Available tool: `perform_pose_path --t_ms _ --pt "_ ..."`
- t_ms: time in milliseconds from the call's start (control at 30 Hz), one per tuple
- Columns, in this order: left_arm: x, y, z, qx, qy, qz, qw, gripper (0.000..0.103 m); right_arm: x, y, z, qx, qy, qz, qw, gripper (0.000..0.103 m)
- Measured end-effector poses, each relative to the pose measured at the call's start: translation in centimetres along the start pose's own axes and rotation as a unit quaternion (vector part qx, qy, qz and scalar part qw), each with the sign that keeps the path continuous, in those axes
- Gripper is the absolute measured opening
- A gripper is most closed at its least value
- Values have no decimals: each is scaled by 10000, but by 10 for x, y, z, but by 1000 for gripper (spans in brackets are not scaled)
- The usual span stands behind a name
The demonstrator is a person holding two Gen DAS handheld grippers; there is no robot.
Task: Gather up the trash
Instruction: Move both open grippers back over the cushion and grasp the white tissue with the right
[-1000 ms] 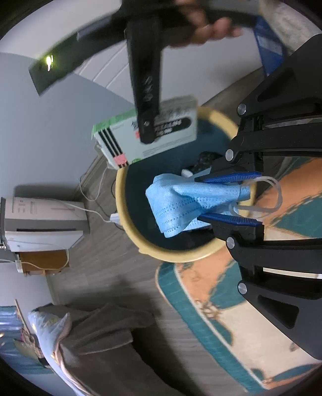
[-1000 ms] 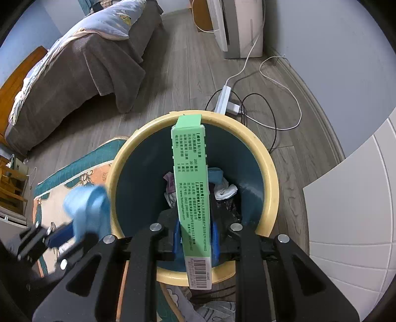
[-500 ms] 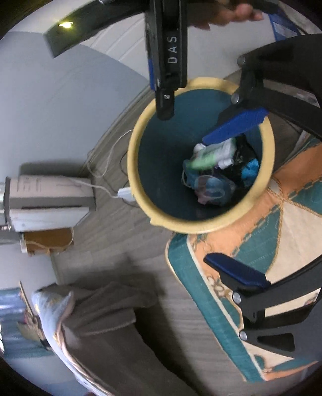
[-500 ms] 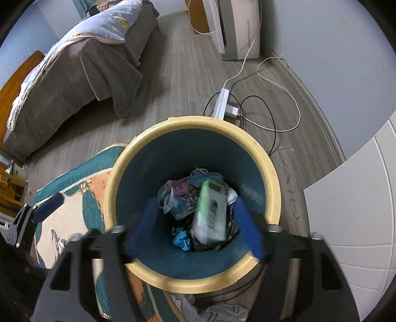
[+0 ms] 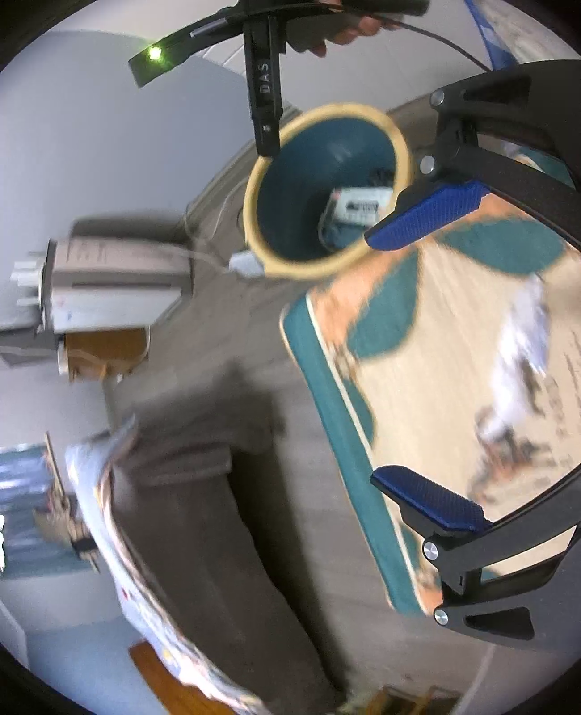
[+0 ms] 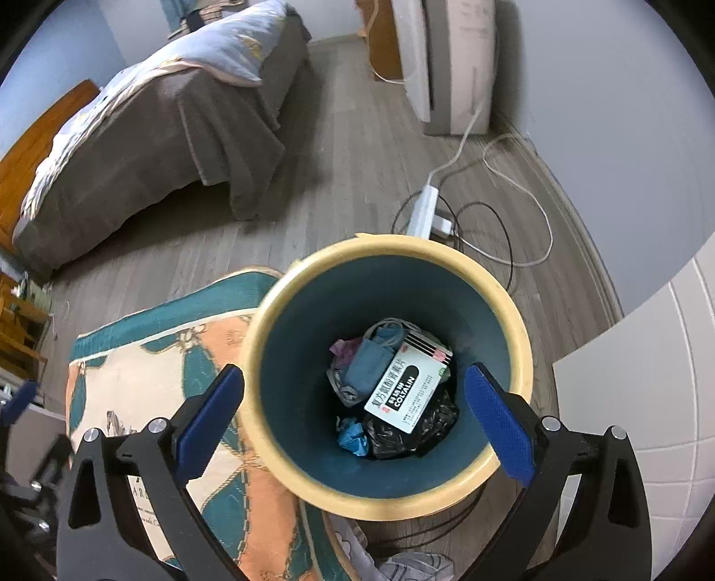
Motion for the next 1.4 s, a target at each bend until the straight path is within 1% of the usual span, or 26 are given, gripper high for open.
perform_pose_path --t_ms 167,267,367,500,600,733,833,933,1067,1167,1233,1400 --pt "-23 -36 40 301 -368 -22 9989 96 -5 -13 30 2 -309 -173 9994 97" --pt "-41 -53 59 366 -646 -22 9972 96 -11 -20 51 16 -518 -245 9984 97" --pt "-58 -68 79 452 -954 -90 9944 96 -23 -23 75 85 -746 -230 9969 97" --pt "-75 -78 101 513 -1187 -225 9913 97 -45 -21 110 23 -1056 -147 9943 97" --pt "-88 -77 114 667 -1235 -169 9900 97 -64 -16 136 131 -1240 -63 9922 97" --pt "-102 -73 128 634 -1289 -17 9896 97 -87 -5 160 91 -1465 18 9892 97" --pt "-107 -73 133 749 -1192 55 9900 97 -100 5 175 78 -1530 99 9881 97" --pt "-112 -73 139 770 -1193 104 9898 97 -110 14 192 73 -1643 211 9862 97" --pt "-117 -73 147 795 -1194 109 9896 97 -127 29 216 58 -2015 457 9784 97" --pt "-124 -68 153 800 -1177 225 9896 97 -137 42 232 -52 -2310 595 9711 97" --pt "-125 -65 157 808 -1172 274 9894 97 -143 51 240 -81 -2426 694 9676 97" --pt "-125 -61 160 792 -1153 304 9897 97 -149 64 251 -59 -2535 810 9639 97"
Point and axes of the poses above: each gripper's, at about its wrist camera, not at the fingertips, and y roughly the way its jaws point, z to its left, x to its top, the point moved 2 cm from there along y, roughly the way its jaws point, and after that the axes turned 3 degrees about -x, right-handed, at the moved point
